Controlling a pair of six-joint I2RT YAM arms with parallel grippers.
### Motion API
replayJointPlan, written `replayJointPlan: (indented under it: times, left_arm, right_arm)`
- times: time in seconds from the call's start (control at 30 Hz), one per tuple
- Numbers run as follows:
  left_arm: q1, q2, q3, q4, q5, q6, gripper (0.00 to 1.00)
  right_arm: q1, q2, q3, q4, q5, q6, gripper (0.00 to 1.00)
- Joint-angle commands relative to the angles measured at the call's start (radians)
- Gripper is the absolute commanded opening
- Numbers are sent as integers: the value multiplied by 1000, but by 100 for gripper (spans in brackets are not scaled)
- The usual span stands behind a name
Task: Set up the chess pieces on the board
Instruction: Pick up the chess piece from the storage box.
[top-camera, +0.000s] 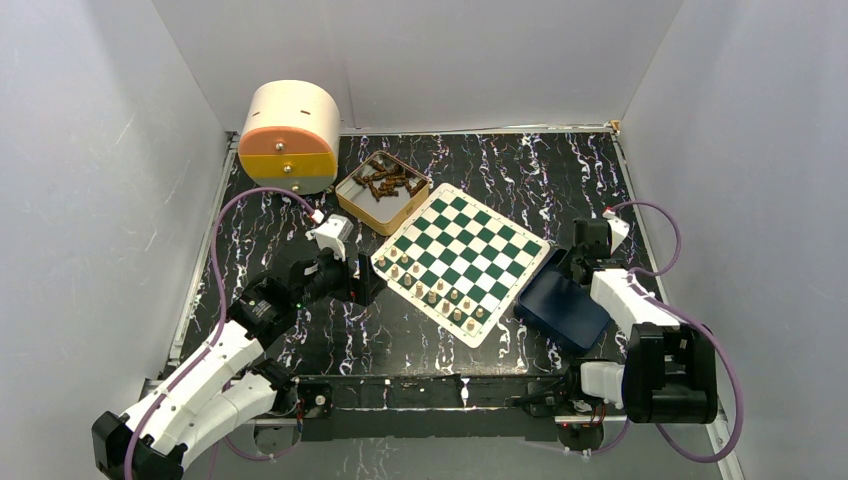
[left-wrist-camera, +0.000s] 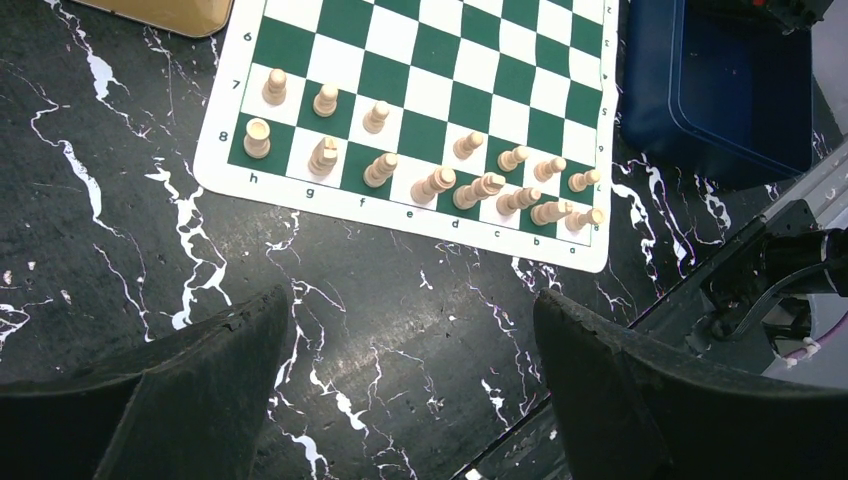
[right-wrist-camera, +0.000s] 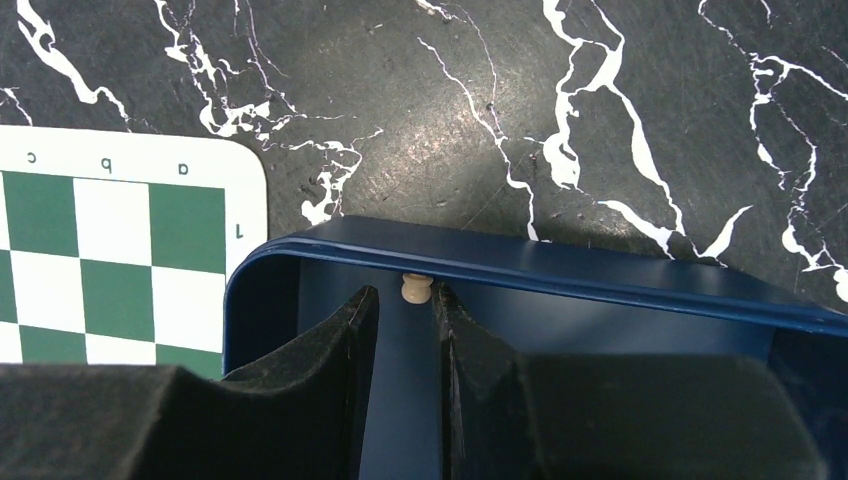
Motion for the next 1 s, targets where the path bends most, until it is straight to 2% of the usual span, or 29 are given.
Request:
replayJointPlan:
  times: [0.0,0.27,0.63,0.83,0.97]
  left_arm:
    - [2,-13,4,0,-18,13,89]
    - [2,-7,5,-2,-25,15,89]
    - [2,-2,6,-2,-28,15,88]
    - [2,-2,5,-3,-26,16,88]
    - [2,-7,4,-3,-29,16,88]
  right_arm:
    - [-13,19,-12,72,-2,9,34]
    - [-26,65,-19,101,-37,7,33]
    - [-27,45,-34,101,-51,-12,27]
    - [-26,70,-26,88,-54,-3,34]
    - [-26,76,-26,85,-50,-2,28]
